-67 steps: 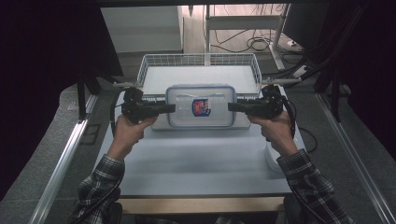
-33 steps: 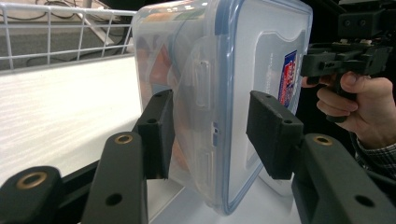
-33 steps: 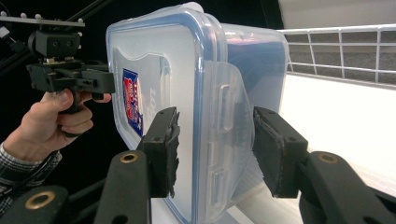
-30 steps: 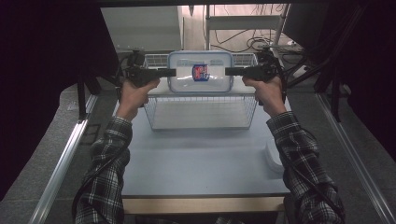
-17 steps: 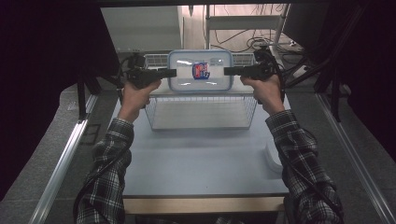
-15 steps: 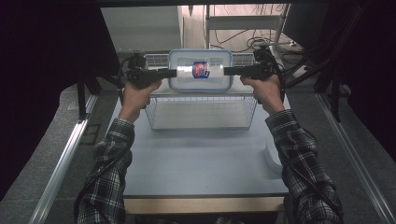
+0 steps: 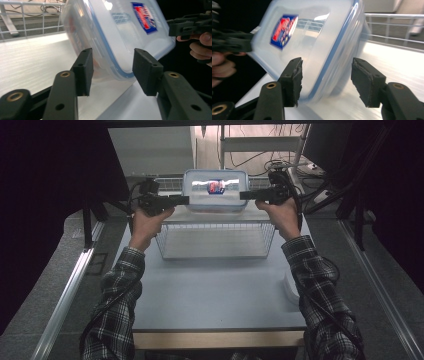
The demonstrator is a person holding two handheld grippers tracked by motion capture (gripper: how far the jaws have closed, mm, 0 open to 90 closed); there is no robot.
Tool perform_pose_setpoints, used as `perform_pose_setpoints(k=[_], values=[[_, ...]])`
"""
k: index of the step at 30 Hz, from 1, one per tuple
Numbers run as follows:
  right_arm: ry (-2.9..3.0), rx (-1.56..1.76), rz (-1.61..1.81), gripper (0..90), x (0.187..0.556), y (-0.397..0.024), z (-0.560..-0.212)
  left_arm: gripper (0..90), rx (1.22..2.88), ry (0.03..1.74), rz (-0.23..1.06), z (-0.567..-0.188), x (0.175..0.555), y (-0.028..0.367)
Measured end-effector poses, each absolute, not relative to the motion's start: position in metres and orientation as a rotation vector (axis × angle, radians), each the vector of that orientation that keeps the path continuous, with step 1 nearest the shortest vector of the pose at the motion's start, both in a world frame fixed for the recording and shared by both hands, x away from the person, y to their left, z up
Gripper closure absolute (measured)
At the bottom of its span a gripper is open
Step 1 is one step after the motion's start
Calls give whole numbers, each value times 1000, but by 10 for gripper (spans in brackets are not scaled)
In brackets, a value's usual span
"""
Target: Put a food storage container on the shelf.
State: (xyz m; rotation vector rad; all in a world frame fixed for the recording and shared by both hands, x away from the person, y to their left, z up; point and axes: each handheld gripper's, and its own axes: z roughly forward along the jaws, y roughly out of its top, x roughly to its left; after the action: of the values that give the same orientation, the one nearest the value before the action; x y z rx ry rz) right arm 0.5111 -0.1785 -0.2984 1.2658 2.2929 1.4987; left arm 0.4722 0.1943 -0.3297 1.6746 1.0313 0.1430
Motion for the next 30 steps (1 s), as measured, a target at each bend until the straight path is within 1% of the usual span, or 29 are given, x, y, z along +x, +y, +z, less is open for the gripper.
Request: perform_pose_setpoints(k=[1, 4, 7, 8, 13, 16, 21, 22, 23, 25, 26, 27, 30], values=[[2288, 1260, 1480, 477, 511, -177, -299, 485, 1669, 1037, 133, -330, 473, 194], [2274, 1265, 1478, 486, 512, -174, -299, 474, 1659, 1039, 136, -330, 475, 195], [2256, 1281, 1487, 519, 512, -175, -299, 478, 1658, 1044, 155, -329, 475, 196], [2252, 1284, 1489, 522, 512, -175, -298, 480, 1654, 1057, 182, -327, 475, 195], [2230, 1267, 1461, 529, 508, -171, -296, 487, 1664, 1063, 209, -325, 477, 195], [2208, 1252, 1443, 553, 507, -167, -294, 487, 1662, 1078, 234, -323, 479, 194], [2199, 1261, 1462, 557, 507, -166, -295, 488, 1663, 1084, 263, -321, 481, 194], [2200, 1259, 1463, 559, 507, -166, -295, 488, 1669, 1083, 273, -321, 480, 194], [2198, 1252, 1471, 567, 507, -167, -295, 475, 1690, 1075, 311, -319, 478, 193], [2198, 1247, 1472, 562, 507, -168, -295, 447, 1689, 1067, 314, -318, 476, 194], [2195, 1223, 1506, 524, 504, -171, -294, 435, 1672, 1047, 309, -315, 472, 196], [2194, 1208, 1526, 504, 503, -172, -293, 418, 1676, 1032, 316, -314, 469, 197], [2187, 1148, 1542, 426, 495, -176, -291, 335, 1701, 998, 329, -314, 460, 196]])
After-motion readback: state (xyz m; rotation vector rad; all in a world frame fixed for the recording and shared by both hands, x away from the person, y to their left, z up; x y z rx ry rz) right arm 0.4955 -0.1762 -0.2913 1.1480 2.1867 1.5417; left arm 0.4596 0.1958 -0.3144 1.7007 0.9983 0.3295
